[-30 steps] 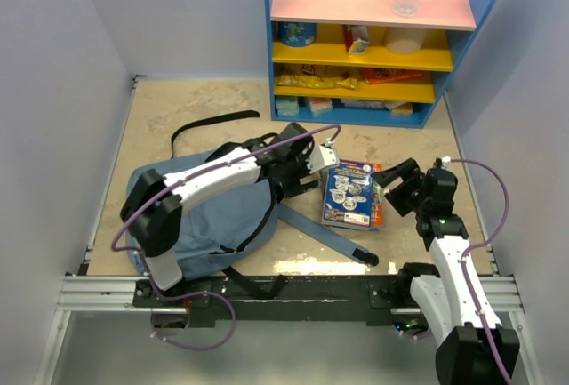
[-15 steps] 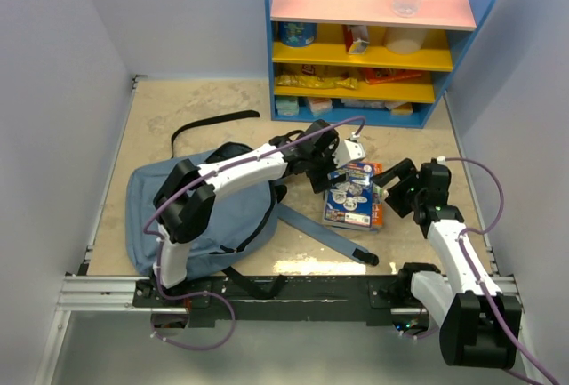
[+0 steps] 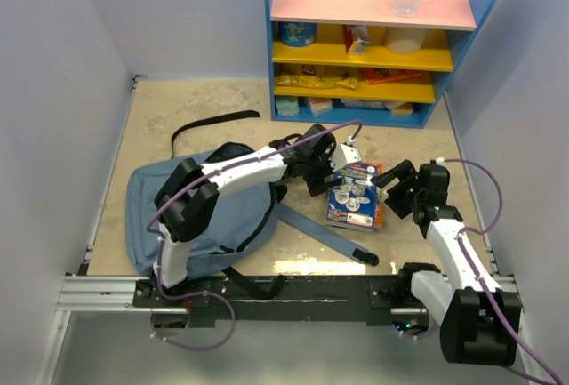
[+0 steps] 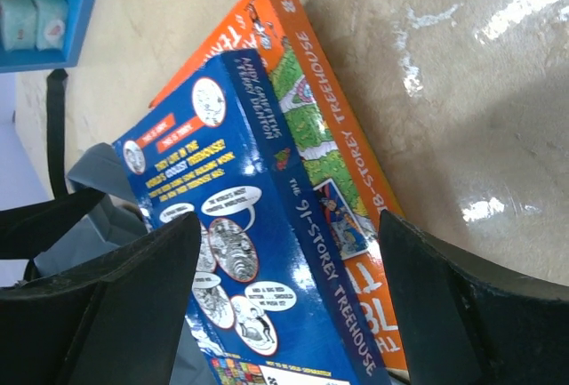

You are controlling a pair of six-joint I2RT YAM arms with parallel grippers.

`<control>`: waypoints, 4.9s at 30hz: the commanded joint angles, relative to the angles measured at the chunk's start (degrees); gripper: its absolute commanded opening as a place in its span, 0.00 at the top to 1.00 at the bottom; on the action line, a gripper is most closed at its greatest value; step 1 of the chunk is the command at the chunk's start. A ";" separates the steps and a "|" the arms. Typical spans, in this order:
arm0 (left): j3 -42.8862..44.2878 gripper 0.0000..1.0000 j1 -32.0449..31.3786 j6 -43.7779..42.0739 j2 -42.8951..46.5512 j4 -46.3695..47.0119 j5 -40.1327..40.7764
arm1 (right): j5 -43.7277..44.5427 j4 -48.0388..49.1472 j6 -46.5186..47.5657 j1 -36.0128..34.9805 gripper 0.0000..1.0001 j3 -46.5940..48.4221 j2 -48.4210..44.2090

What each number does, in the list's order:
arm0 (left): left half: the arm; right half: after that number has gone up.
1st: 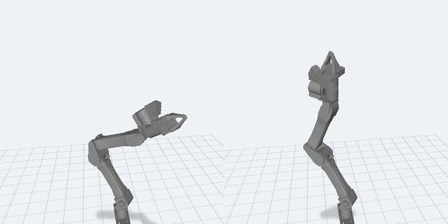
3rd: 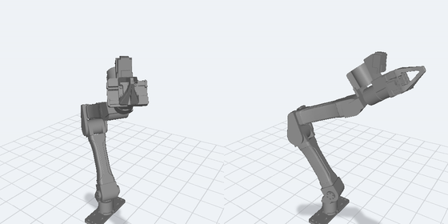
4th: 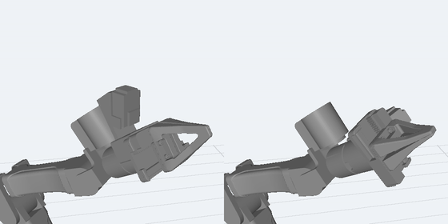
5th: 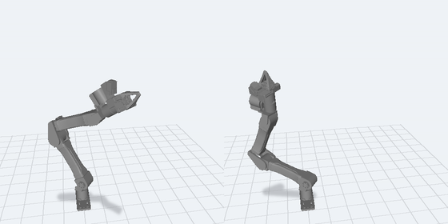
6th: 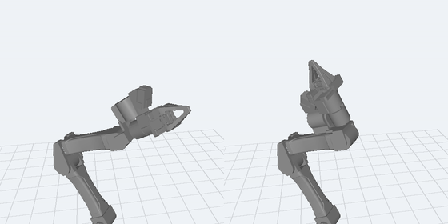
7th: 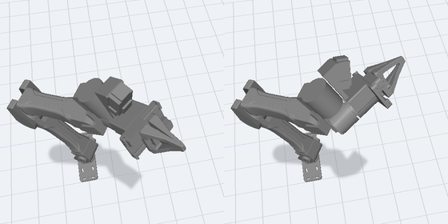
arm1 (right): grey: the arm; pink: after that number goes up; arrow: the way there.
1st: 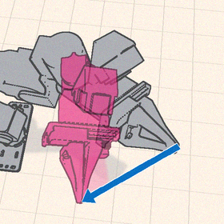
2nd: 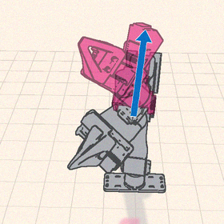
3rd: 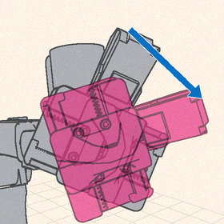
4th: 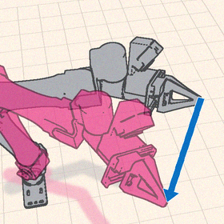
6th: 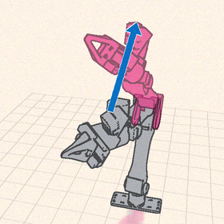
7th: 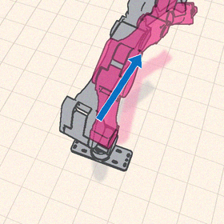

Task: Pack the student bag
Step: Pick up the book from the center of the board, then place the book in the student bag.

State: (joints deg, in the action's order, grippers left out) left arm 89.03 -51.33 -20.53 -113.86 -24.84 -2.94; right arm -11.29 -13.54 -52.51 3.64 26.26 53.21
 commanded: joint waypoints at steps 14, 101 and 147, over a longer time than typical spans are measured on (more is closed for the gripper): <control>13.89 0.00 -3.86 3.22 -8.30 0.84 -0.75 | -5.32 7.74 -3.30 0.05 0.17 -5.60 2.34; -17.24 1.00 -2.02 2.52 42.41 -15.85 17.89 | -5.94 16.78 -3.64 -24.28 1.00 22.78 6.19; -13.80 1.00 -1.40 0.14 54.54 -8.82 5.59 | -7.33 23.09 -5.85 -52.58 1.00 35.86 45.21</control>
State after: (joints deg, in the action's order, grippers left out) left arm 70.57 -52.40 -20.08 -59.29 -44.69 7.05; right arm -12.60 6.61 -61.14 -46.04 56.90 92.99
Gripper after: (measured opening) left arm 0.040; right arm 0.296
